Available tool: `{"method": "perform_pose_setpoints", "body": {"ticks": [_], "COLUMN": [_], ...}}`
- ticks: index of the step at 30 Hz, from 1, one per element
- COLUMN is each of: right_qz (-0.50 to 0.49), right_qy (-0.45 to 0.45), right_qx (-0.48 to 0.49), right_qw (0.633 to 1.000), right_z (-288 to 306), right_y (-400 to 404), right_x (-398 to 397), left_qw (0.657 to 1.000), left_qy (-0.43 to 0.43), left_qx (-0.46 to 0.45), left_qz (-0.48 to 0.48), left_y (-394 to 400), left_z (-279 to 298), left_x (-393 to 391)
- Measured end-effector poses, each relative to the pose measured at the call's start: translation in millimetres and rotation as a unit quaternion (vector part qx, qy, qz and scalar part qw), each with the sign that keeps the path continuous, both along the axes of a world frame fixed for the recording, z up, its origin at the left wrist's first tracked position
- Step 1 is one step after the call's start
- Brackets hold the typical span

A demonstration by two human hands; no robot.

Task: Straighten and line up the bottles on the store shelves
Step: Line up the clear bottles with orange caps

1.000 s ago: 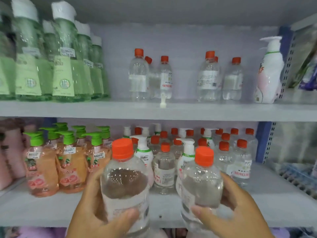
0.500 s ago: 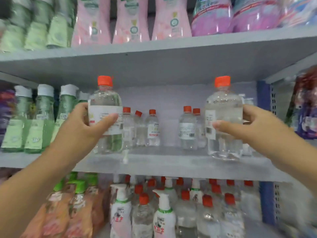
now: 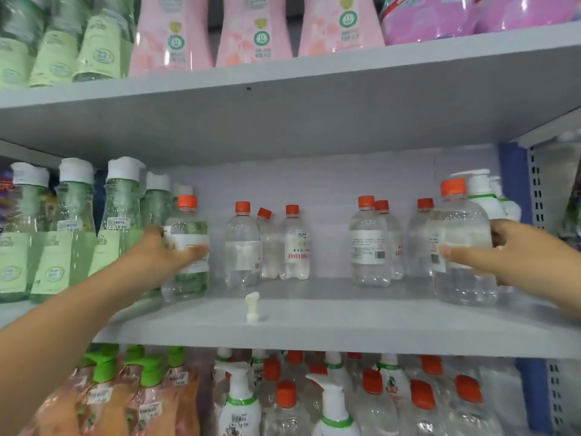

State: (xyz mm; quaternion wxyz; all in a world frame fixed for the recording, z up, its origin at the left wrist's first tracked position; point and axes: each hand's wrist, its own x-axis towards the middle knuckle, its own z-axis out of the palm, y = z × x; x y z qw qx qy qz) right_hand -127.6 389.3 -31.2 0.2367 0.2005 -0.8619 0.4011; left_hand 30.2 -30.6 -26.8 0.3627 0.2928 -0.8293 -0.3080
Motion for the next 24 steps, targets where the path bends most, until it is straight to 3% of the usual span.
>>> {"method": "perform_pose_setpoints", "body": {"ticks": [5,6,9,12,14,18,24], "right_qz": [-0.116,-0.137,-0.193,-0.113,-0.074,0.016,0.082], "right_qy": [0.037,0.044,0.201,0.265,0.287,0.192,0.172], "right_qx": [0.040,0.047,0.085,0.062,0.029,0.118,0.282], "right_qw": [0.992,0.988,0.957,0.955,0.955,0.974,0.940], "right_z": [-13,-12,-9,20,43,72,106], "right_y": [4,27,49,-30,-95,-154,-220], "right_x": [-31,-69,-132,-44,34,28,-4], "left_qw": [0.992,0.988,0.947,0.938,0.960,0.959,0.950], "left_qy": [-0.043,-0.027,0.105,0.177,0.117,-0.089,-0.128], "left_qx": [-0.113,-0.151,-0.303,-0.280,-0.215,-0.246,-0.259], "left_qz": [0.026,0.023,-0.010,-0.102,-0.136,-0.109,-0.116], "left_y": [-19,-24,-26,-10,0,5,0], "left_z": [11,11,19,45,66,69,65], "left_x": [-14,-18,-29,-52,-75,-108,-97]}}
